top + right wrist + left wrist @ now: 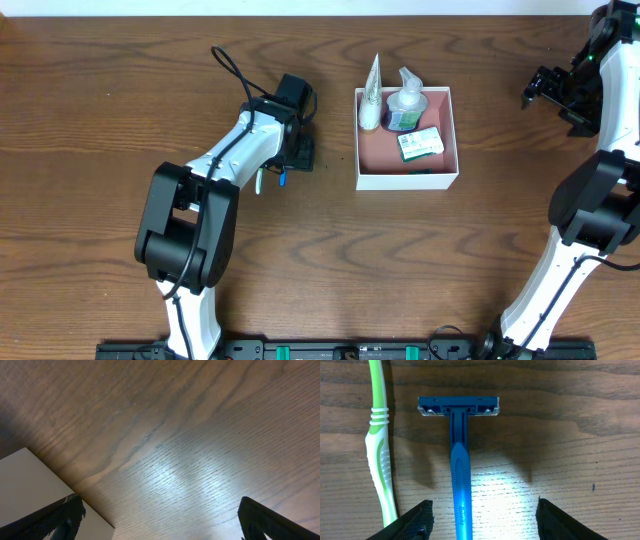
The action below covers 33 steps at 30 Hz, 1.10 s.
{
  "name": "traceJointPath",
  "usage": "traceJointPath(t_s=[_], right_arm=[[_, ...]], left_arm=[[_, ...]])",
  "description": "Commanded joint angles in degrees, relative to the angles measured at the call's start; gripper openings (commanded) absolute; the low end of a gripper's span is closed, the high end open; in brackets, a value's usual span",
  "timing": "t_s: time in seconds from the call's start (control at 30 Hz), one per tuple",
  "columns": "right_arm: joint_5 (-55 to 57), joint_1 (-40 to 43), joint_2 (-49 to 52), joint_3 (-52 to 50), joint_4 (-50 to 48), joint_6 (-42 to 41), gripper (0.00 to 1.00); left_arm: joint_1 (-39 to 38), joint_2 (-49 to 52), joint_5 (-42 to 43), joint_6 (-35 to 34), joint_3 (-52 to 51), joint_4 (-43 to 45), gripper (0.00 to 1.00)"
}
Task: Pack container
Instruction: 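Lower and close the left gripper on the blue razor handle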
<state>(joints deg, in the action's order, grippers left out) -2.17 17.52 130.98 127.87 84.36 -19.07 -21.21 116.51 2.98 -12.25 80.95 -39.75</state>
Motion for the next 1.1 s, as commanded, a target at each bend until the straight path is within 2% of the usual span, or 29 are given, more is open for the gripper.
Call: traceJointPath(t_s=[0.0,0.7,0.87,1.0,1.07], right_arm=[[-0.2,0.1,-0.8,-0.1,0.0,-0.8,0.99],[-0.2,0.1,-0.8,-0.1,0.0,-0.8,0.99],[-0.2,0.1,-0.8,-0.1,0.0,-0.8,0.99],[-0.2,0.1,-0.8,-0.1,0.0,-0.8,0.99],[-0.2,0.1,-0.8,-0.1,0.0,-0.8,0.99]], left_arm=[[0.1,0.3,-1.1,-0.7,-0.6,0.1,0.66],[0.8,2.9,-1.0,-0.5,-0.6,1.3,0.66],[0.8,2.9,-1.1,-0.5,-0.6,1.2,0.42],[0.8,2.9,-1.1,-0.5,-0.6,1.3,0.40],[0.8,2.9,-1.1,-0.5,-0.6,1.3,0.35]])
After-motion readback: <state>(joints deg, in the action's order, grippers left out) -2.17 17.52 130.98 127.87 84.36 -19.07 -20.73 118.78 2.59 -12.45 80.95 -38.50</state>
